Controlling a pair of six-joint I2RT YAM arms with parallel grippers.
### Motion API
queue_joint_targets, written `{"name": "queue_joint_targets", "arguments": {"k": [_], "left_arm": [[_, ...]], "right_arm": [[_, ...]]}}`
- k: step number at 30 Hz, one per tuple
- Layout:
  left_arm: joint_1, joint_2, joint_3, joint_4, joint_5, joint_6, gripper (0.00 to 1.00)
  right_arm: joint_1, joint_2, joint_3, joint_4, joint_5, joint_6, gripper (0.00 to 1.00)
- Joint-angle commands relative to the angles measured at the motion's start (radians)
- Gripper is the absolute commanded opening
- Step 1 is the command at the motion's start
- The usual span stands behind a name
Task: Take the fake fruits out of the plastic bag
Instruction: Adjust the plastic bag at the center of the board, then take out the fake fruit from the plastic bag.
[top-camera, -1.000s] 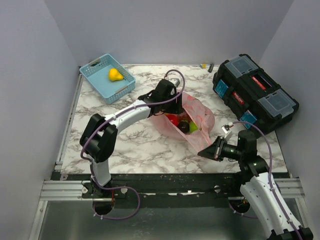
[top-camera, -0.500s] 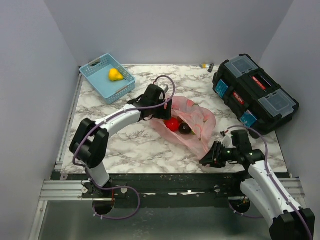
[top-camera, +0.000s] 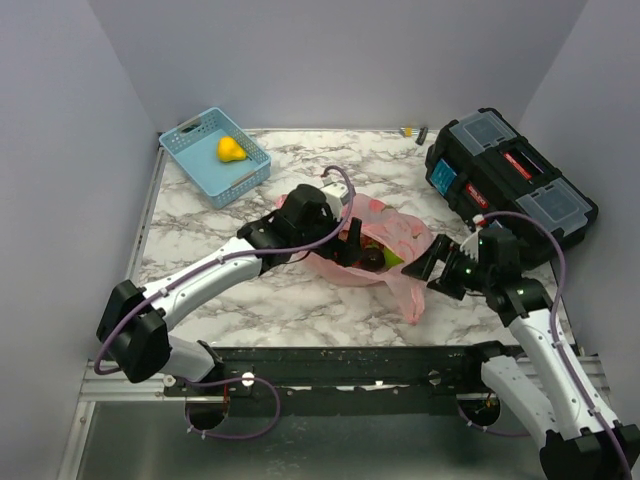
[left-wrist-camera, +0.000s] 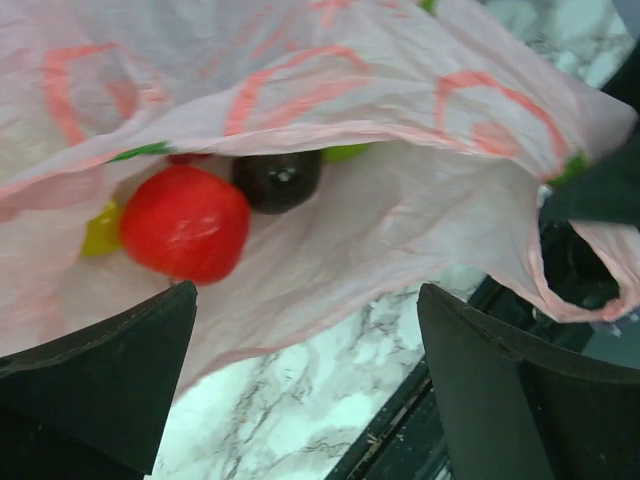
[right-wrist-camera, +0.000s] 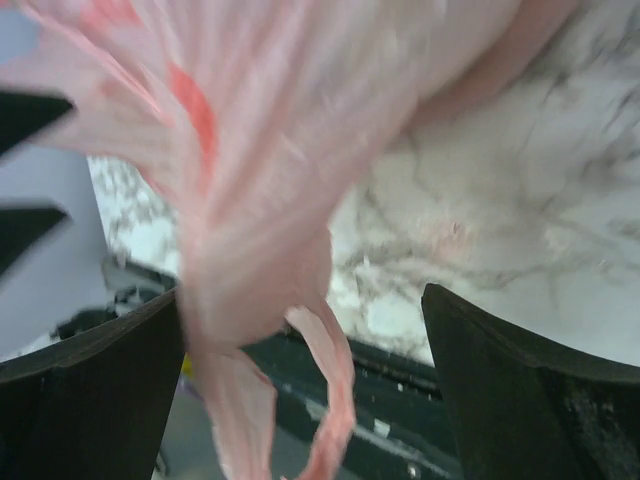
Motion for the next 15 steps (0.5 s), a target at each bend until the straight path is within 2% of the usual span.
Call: {"name": "queue_joint_targets", "arguments": {"k": [1,5,9,15], "left_arm": [[-0.073,-0.023,0.047,-0.016,-0.006,0.015,0.91],[-0.096,-0.010,0.034,0.049,0.019,-0.028,0.91],[-0.101,0.077,0.083,0.032,0.045,-0.030,0.92],[-0.110,0.193,0.083,0.065,0.060,-0.052,0.89]], "right_arm": [[0.001,0.042,0.125,-0.029,0.250,-0.024,1.00],[0.001,0.145,0.157,0.049,0.195,-0.044,1.00],[0.004,0.228,0.181,0.111,0.132,-0.046,1.00],[0.039,0.315,0.184,0.135,0.258,-0.086,0.98]]}}
